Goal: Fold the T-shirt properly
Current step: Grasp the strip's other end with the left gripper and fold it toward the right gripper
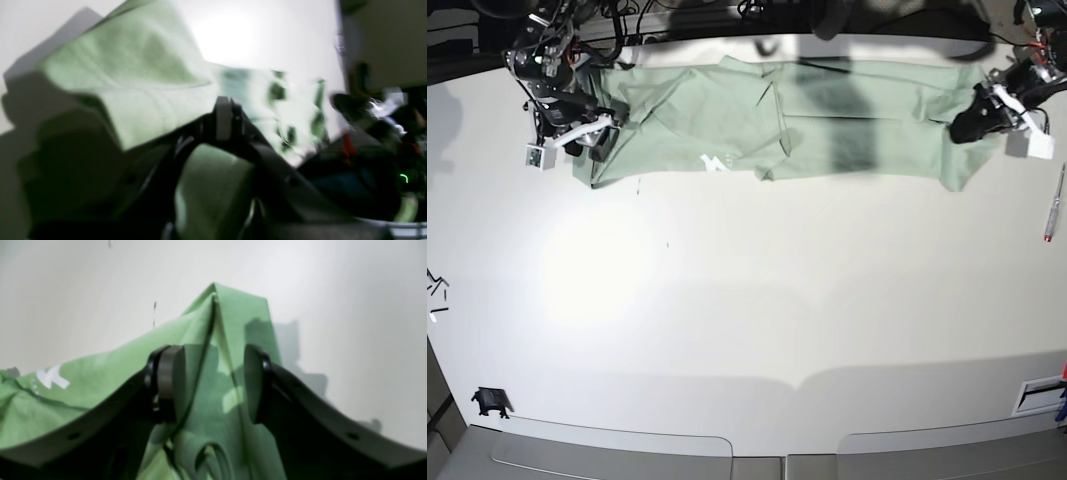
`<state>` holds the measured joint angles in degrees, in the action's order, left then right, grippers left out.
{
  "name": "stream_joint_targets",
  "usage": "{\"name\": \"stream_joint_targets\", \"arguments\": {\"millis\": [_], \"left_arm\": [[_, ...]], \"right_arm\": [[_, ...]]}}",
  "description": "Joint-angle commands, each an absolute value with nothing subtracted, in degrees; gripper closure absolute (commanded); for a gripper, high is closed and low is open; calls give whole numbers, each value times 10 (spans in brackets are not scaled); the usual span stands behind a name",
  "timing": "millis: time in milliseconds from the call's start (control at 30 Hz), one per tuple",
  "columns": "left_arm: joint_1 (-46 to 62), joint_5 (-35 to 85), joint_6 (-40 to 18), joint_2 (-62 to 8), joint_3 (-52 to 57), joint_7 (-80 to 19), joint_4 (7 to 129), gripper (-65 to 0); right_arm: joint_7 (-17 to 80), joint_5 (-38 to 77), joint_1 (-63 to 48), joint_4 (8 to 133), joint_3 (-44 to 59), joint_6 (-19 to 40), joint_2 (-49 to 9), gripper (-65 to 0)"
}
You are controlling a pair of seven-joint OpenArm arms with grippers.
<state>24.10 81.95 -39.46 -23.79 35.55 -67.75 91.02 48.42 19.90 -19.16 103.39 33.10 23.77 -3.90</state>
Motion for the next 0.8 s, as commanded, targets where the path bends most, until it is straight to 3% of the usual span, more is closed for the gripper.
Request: {"name": "stream_joint_targets", "arguments": {"millis": [0,300,533,767], "left_arm": [[242,845,-400,-243,355,-672,928,0],[235,833,-400,-211,212,-649,943,0],[201,734,-400,-163,120,-606,943,0],[170,658,-400,-159,50,-566,943,0]], "right_arm": [[470,206,-184,1041,333,239,-44,-267],[479,231,-168,1041,333,240,-46,-267],[480,231,-168,1041,333,240,-46,-267],[480,231,-168,1041,333,240,-46,-267]]}}
